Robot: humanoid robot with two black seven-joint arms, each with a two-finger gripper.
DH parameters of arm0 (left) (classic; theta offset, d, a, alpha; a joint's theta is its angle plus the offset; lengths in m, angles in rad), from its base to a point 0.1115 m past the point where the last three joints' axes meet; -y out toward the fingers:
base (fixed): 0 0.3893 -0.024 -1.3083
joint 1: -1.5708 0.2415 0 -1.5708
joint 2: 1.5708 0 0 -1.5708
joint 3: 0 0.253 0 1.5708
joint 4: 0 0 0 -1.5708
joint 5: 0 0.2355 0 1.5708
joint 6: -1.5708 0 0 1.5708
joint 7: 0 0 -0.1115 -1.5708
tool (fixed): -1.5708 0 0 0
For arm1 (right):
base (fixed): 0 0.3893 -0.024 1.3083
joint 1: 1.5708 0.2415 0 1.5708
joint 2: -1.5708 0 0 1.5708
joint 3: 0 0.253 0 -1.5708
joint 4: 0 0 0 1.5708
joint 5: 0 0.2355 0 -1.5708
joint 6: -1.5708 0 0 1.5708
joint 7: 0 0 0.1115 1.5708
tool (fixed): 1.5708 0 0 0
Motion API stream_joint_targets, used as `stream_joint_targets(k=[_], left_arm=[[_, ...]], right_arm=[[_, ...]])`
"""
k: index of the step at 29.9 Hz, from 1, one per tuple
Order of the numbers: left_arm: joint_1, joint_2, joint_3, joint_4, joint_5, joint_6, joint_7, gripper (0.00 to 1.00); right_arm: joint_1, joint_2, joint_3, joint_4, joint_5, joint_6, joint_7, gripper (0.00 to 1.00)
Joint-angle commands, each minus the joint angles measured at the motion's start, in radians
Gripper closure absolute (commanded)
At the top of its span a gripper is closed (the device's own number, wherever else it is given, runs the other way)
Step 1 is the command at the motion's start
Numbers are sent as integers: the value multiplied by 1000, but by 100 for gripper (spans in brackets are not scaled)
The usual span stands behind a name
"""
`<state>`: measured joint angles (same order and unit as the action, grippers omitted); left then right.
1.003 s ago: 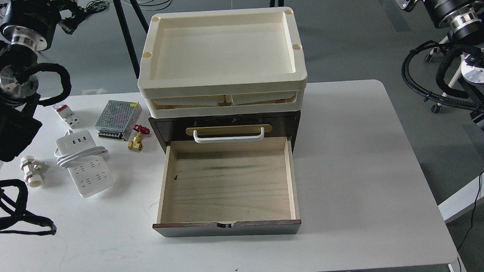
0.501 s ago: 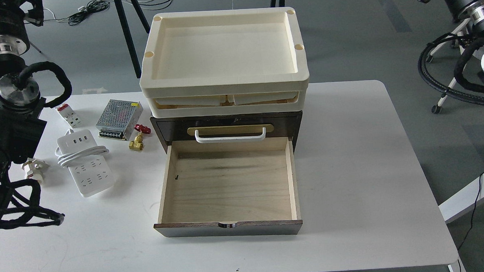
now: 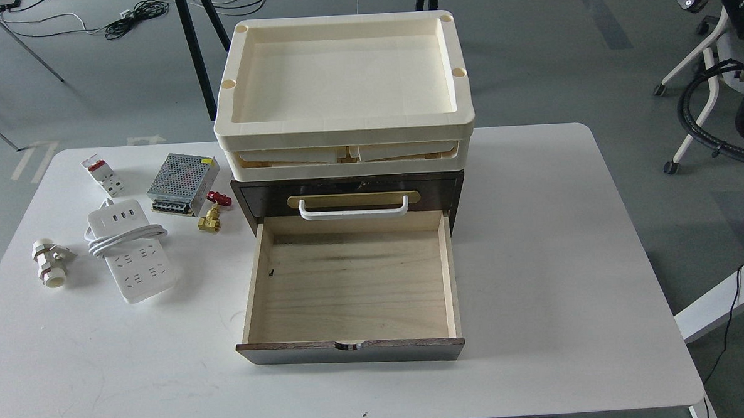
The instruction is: Put charging cable into cabinet
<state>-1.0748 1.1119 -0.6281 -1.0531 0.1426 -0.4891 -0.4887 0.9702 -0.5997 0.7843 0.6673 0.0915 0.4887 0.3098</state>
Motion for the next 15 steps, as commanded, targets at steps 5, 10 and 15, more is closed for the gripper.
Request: stream_joint_targets(k=[5, 10, 15], left_arm=[[9, 285, 43, -316, 438, 0, 0, 0], [12, 397, 209, -517, 805, 0, 0, 0], [30, 390, 443, -522, 1246, 42, 0, 0]], right_arm=[[-1, -12, 24, 2, 1, 0, 2, 1], [-2, -12, 32, 2, 1, 0, 0, 1], [-7, -14, 32, 3, 1, 0, 0, 1]])
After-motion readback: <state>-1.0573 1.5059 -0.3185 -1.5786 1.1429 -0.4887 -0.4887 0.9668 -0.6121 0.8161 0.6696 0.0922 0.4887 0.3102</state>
